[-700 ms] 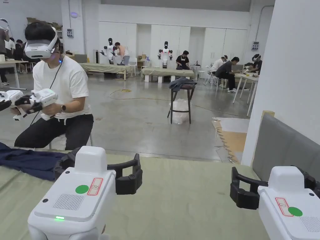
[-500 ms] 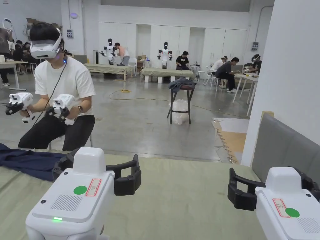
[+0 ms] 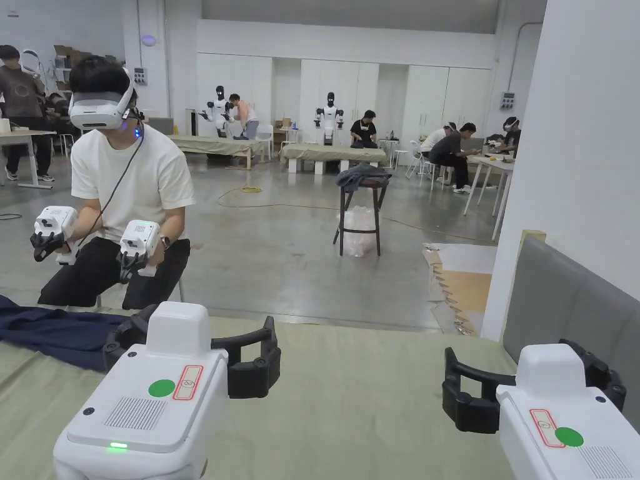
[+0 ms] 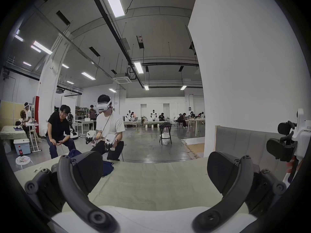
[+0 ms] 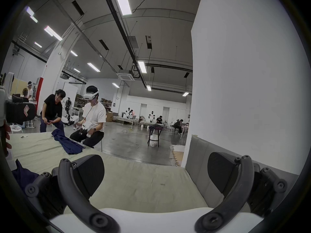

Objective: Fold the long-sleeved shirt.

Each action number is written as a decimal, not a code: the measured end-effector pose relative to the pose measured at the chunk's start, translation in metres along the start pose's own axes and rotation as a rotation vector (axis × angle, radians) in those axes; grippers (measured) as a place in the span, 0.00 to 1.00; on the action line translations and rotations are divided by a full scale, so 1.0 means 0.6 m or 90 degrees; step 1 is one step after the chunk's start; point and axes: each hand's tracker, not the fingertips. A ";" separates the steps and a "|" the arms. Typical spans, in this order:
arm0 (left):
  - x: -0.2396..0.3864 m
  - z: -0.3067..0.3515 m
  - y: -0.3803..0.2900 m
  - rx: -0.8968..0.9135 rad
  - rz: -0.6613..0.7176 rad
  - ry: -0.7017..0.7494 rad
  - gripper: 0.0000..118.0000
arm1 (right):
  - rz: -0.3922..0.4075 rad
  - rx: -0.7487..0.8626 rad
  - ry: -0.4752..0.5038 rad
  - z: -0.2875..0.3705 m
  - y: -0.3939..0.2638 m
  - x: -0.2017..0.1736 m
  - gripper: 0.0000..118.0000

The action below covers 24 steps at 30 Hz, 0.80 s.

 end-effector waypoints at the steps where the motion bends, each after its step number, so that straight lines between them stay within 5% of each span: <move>1: 0.000 0.000 0.001 0.003 0.003 0.002 0.94 | -0.001 -0.001 -0.003 0.000 0.000 0.000 1.00; 17: 0.011 -0.001 0.005 -0.004 -0.009 0.008 0.88 | -0.001 -0.002 -0.030 0.006 0.009 0.018 1.00; 18: 0.011 0.001 0.005 -0.002 -0.010 0.007 0.73 | 0.001 -0.002 -0.030 0.007 0.009 0.017 0.95; 20: 0.013 0.008 0.004 0.013 -0.014 -0.029 0.08 | 0.006 0.001 -0.021 0.010 0.008 0.017 0.33; 21: 0.015 0.007 0.004 0.017 -0.017 -0.036 0.08 | 0.012 0.004 -0.023 0.012 0.008 0.015 0.33; 23: 0.019 0.005 0.001 0.004 -0.022 0.002 0.05 | 0.027 -0.001 -0.041 0.010 0.006 0.012 0.02; 24: 0.016 0.006 -0.001 -0.002 -0.013 -0.028 0.03 | 0.024 0.005 -0.044 0.014 0.005 0.013 0.03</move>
